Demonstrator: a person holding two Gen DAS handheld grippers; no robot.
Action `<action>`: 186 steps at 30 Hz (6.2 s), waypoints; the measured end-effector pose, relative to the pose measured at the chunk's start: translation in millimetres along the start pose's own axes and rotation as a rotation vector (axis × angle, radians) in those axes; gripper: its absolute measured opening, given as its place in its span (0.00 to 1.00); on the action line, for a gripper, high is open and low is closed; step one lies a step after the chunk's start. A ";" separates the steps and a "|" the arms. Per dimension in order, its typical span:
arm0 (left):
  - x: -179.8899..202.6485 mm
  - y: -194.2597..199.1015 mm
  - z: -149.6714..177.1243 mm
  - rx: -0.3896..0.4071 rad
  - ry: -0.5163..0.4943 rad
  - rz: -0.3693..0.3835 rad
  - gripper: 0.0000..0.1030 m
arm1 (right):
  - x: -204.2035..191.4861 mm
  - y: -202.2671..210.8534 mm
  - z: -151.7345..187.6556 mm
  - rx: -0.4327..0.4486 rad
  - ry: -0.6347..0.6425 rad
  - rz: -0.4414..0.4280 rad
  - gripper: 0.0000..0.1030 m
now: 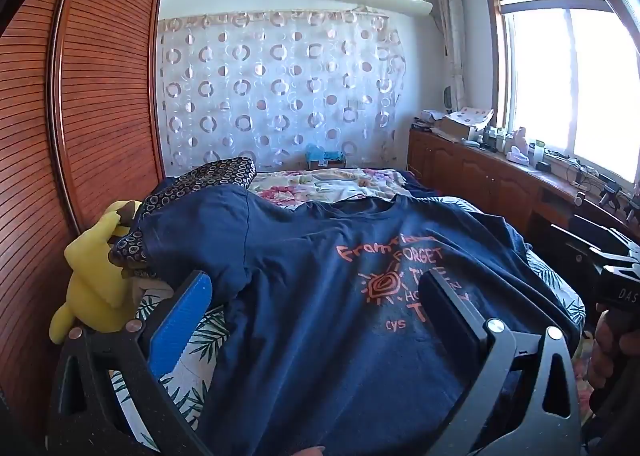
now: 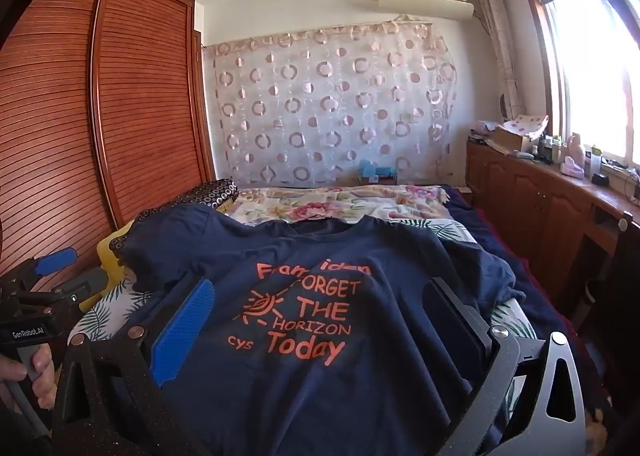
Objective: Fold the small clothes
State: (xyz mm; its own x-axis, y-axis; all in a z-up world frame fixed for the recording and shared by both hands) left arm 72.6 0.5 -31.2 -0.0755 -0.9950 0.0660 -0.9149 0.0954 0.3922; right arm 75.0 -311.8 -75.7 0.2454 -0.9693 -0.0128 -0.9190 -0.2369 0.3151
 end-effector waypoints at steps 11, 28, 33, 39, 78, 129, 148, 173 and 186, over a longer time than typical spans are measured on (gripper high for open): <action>-4.5 1.3 1.9 -0.005 -0.001 -0.016 1.00 | -4.0 -1.8 0.2 -0.004 0.000 -0.006 1.00; -5.9 1.0 1.2 -0.001 0.006 -0.016 1.00 | -3.2 0.3 1.2 -0.002 -0.006 -0.013 1.00; -5.9 1.1 1.1 0.000 0.005 -0.017 1.00 | -3.5 0.5 1.2 -0.002 -0.006 -0.011 1.00; -4.8 0.9 0.8 -0.001 0.003 -0.020 1.00 | -3.7 0.2 1.3 -0.003 -0.006 -0.012 1.00; -3.2 13.4 -10.9 0.007 -0.008 -0.027 1.00 | -4.2 2.0 0.8 -0.001 -0.007 -0.015 1.00; -175.3 -100.8 42.5 -0.275 0.196 -0.015 0.74 | -54.0 -87.8 27.5 -0.255 0.109 -0.169 1.00; -205.1 -137.4 50.8 -0.341 0.269 0.061 0.06 | -57.3 -99.2 27.9 -0.318 0.175 -0.187 1.00; -21.3 -165.4 -47.8 -0.313 -0.176 0.232 0.13 | -16.2 -89.6 17.7 -0.272 0.086 -0.127 1.00; -69.9 -112.2 -31.2 -0.253 -0.066 0.176 0.79 | -16.9 -95.0 1.9 -0.264 0.111 -0.157 0.97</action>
State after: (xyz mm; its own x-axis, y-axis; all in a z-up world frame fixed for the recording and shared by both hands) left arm 192.9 60.3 -51.2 -0.2572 -0.9615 0.0965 -0.7584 0.2627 0.5965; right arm 157.6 -273.1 -107.2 0.4233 -0.9058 0.0179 -0.7590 -0.3437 0.5530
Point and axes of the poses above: each gripper's, at about its wrist camera, not at the fingertips, and y roughly against the way its jaws point, x to its right, z to its underside, the point moved 8 cm from there along -y, roughly the way its jaws point, and after that the axes turned 6 degrees about z, right-handed, at the moved point
